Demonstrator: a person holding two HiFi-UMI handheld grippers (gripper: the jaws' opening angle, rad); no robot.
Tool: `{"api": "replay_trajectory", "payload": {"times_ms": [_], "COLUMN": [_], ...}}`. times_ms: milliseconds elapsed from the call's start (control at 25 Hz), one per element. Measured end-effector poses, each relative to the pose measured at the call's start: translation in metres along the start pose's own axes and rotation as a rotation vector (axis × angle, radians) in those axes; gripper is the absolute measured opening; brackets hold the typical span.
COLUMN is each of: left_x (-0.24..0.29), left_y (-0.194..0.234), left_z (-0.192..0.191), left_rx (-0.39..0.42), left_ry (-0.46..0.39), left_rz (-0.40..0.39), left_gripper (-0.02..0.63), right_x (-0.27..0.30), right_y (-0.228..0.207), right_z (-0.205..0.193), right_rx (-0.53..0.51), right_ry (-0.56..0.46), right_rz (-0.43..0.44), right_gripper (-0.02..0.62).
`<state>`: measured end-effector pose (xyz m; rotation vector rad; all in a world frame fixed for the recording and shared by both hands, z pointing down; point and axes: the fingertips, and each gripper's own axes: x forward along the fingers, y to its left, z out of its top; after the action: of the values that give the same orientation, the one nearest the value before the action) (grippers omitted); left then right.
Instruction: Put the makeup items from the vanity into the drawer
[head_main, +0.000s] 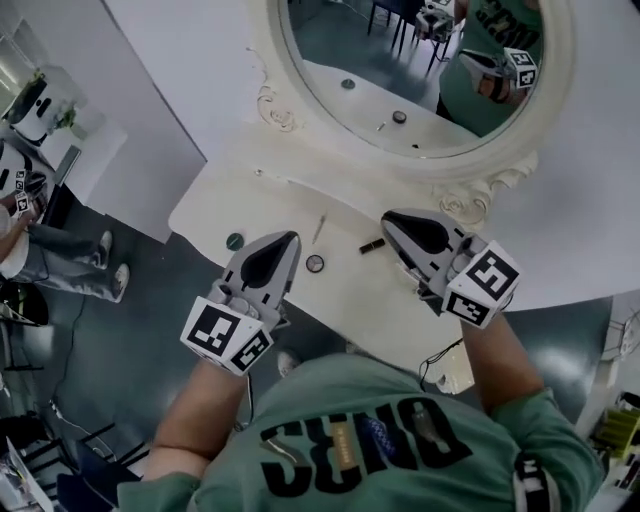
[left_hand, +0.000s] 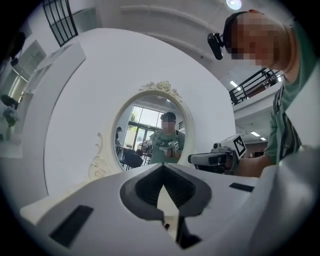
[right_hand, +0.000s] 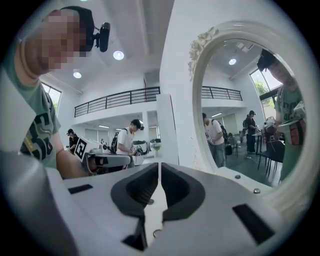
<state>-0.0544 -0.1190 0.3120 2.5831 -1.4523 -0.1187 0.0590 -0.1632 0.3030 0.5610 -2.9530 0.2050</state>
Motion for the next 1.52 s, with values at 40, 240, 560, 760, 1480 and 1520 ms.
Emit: {"api": "replay_trajectory", "payload": {"times_ms": [40, 240, 560, 760, 1480, 1520], "left_x": [-0.013, -0.079, -0.140, -0.148, -0.132, -0.131], "left_y": [0.007, 0.044, 0.061, 0.059, 0.051, 0.051], "left_z": [0.012, 0.065, 0.088, 0.091, 0.087, 0.087], "left_rx": [0.002, 0.037, 0.054, 0.050, 0.042, 0.042], "left_ry": [-0.010, -0.088, -0.108, -0.134, -0.107, -0.106], "left_rz": [0.016, 0.119, 0.184, 0.176, 0.137, 0.135], "left_gripper": [0.008, 0.008, 0.008, 0.008, 0.008, 0.008], "right_x": [0.008, 0.060, 0.090, 0.088, 0.081, 0.080], "right_y": [0.009, 0.048, 0.086, 0.092, 0.086, 0.087], "right_z": [0.012, 0.062, 0.084, 0.083, 0.076, 0.076], "right_rx": [0.002, -0.070, -0.103, -0.116, -0.114, -0.116], "right_ry": [-0.021, -0.089, -0.101, -0.082, -0.072, -0.072], "right_rz": [0.012, 0.086, 0.121, 0.117, 0.099, 0.100], "right_gripper": [0.026, 0.015, 0.012, 0.012, 0.011, 0.010]}}
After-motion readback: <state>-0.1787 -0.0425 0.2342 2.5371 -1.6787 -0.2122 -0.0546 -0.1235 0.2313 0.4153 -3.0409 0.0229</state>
